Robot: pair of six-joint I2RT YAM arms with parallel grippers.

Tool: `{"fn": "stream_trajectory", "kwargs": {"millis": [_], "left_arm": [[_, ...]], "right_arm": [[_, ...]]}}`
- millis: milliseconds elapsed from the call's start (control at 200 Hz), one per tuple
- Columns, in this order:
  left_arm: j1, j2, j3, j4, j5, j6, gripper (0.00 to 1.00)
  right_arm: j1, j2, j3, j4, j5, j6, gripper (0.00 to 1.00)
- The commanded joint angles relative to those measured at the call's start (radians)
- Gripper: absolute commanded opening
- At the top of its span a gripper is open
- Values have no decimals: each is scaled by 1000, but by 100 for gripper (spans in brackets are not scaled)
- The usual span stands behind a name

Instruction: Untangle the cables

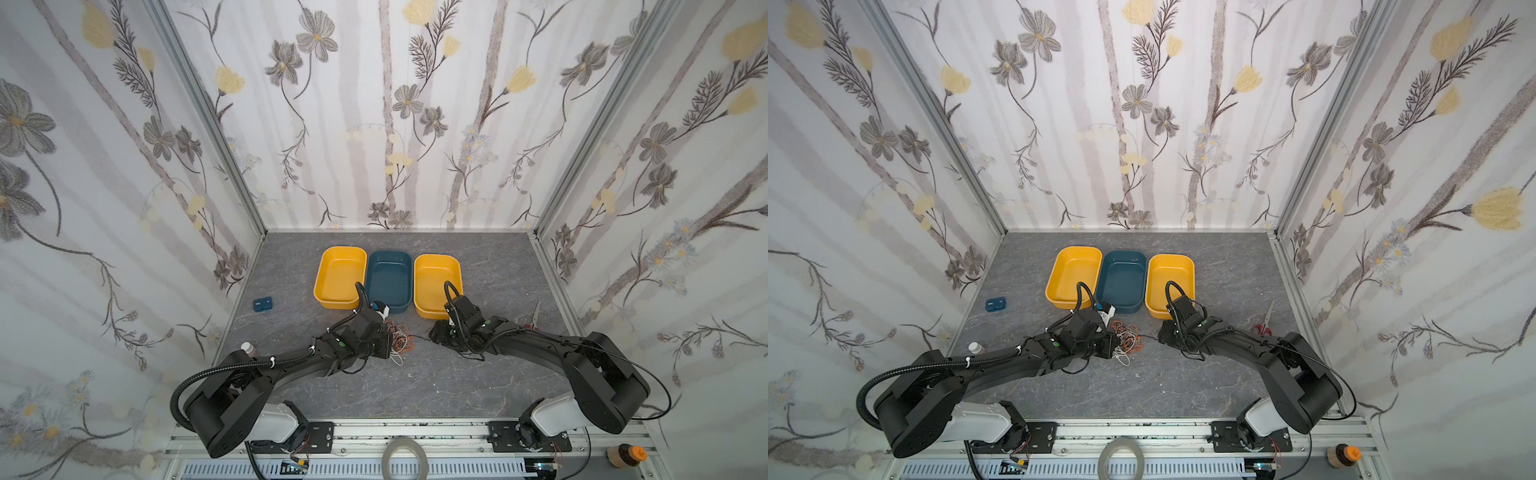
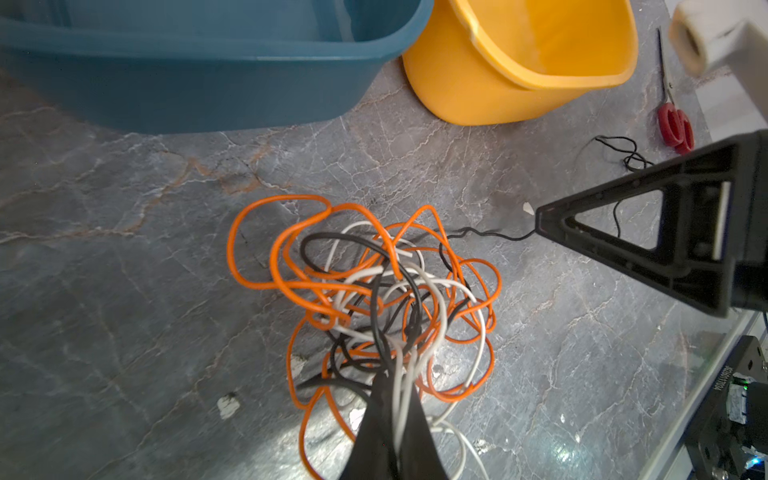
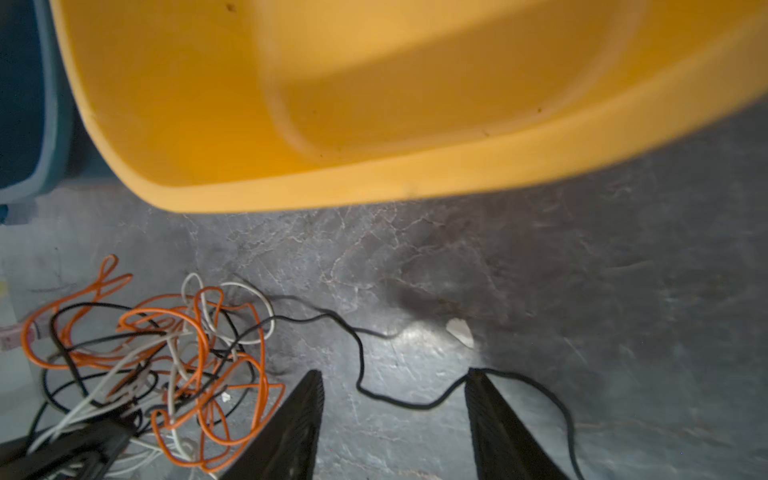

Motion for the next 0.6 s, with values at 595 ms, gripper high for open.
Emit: {"fn": "stream_trajectory", "kwargs": {"millis": [595], "left_arm": [[-6, 3, -8, 50, 9, -26, 6]], "right_arm": [[37, -91, 54, -117, 130, 4, 48]]}}
